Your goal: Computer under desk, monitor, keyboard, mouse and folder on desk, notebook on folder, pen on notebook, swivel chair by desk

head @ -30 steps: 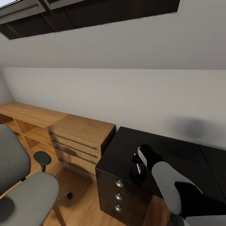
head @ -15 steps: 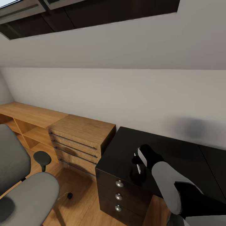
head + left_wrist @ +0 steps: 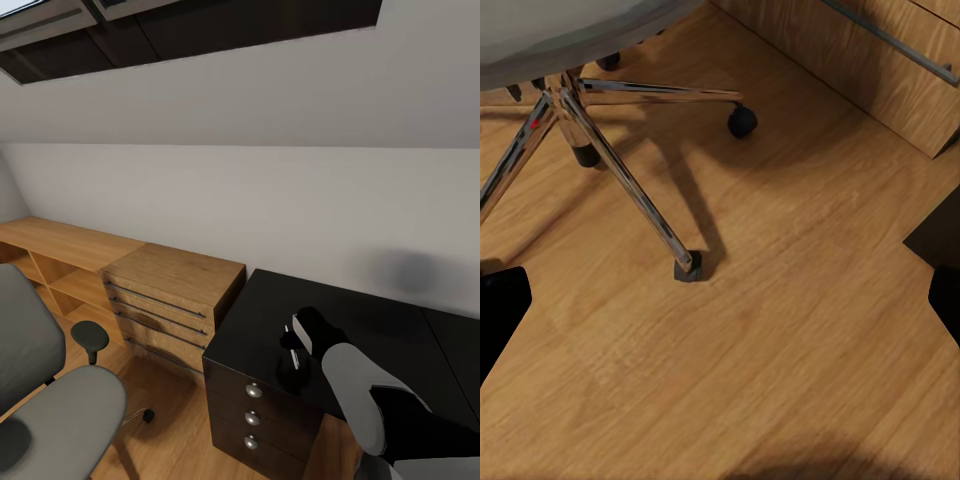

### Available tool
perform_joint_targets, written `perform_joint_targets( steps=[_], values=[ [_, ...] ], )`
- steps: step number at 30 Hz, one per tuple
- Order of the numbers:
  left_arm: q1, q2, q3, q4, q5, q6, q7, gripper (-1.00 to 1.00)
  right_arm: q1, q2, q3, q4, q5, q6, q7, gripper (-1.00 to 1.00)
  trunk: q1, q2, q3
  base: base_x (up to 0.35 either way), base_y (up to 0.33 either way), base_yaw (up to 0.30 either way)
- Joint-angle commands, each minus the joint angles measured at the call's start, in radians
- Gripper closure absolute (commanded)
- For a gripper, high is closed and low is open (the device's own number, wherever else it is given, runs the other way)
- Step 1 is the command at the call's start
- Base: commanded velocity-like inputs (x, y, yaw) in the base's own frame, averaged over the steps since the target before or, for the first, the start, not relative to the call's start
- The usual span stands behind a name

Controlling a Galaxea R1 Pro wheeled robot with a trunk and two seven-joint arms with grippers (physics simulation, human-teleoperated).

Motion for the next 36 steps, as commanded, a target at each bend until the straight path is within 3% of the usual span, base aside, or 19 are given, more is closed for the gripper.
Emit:
perform_joint_targets(
  steps=[1,36],
  values=[
    [0.001,0.0,0.002,-0.002,-0.003,0.0,0.002,-1.0,-0.001,0.002,-0.009,-0.001,0.009,0.004,0.001,-1.0,0.0,-0.001,-0.001,0.0,0.0,0.0],
    [0.001,0.001,0.002,-0.002,-0.002,0.0,0.002,-1.0,-0.001,0.001,-0.008,-0.001,0.009,0.104,0.002,-1.0,0.0,-0.001,-0.001,0.0,0.0,0.0]
  ],
)
